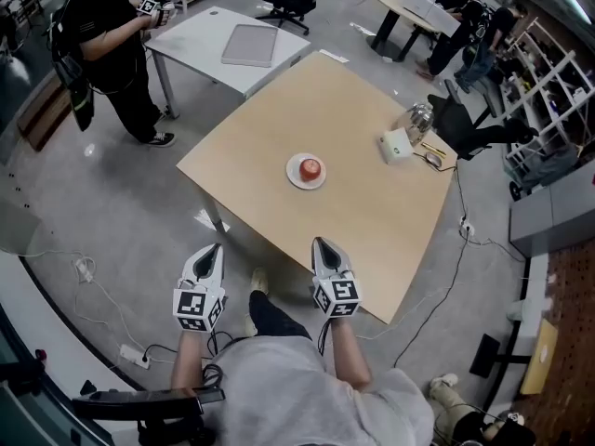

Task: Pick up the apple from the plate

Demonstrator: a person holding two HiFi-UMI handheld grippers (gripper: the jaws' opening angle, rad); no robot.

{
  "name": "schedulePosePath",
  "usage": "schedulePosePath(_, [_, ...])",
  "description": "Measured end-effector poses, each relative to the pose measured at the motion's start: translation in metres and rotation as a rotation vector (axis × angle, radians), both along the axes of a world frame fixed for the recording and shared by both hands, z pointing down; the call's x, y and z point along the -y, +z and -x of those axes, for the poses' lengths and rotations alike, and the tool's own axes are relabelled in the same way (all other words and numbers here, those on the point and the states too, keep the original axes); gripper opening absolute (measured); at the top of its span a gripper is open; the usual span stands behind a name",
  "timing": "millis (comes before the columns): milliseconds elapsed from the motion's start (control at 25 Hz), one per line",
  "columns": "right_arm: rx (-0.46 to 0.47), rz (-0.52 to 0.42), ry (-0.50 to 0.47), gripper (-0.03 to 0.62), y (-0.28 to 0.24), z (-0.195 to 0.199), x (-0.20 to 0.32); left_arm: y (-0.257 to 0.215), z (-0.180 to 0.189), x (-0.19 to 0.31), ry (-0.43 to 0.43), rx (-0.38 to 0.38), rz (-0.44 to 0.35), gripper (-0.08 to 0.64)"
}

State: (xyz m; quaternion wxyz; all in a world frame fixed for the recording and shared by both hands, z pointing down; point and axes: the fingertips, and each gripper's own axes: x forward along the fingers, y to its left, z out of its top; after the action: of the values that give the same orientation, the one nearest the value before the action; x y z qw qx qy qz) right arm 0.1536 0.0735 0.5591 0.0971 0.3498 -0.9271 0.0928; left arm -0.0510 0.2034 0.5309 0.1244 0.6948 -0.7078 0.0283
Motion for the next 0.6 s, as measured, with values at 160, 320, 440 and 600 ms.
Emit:
schedulePosePath(160, [0.018, 0.002, 0.026, 0.006, 0.004, 0.01, 0.035, 0.002, 0.013, 0.036, 0.022, 0.007, 0.004, 0.02])
schedulePosePath(320, [0.025, 0.011, 0.053, 0.008, 0.009, 0.018, 0.067, 0.003, 0.024, 0.073, 0.05, 0.012, 0.015, 0.02])
schedulePosePath(440, [0.019, 0.017, 0.068, 0.006, 0.01, 0.02, 0.092, 0.0, 0.024, 0.103, 0.077, 0.016, 0.023, 0.02])
schedulePosePath(600, [-0.002, 0.036, 0.083, 0.006, 0.02, 0.023, 0.121, 0.002, 0.026, 0.138, 0.107, 0.023, 0.043, 0.02])
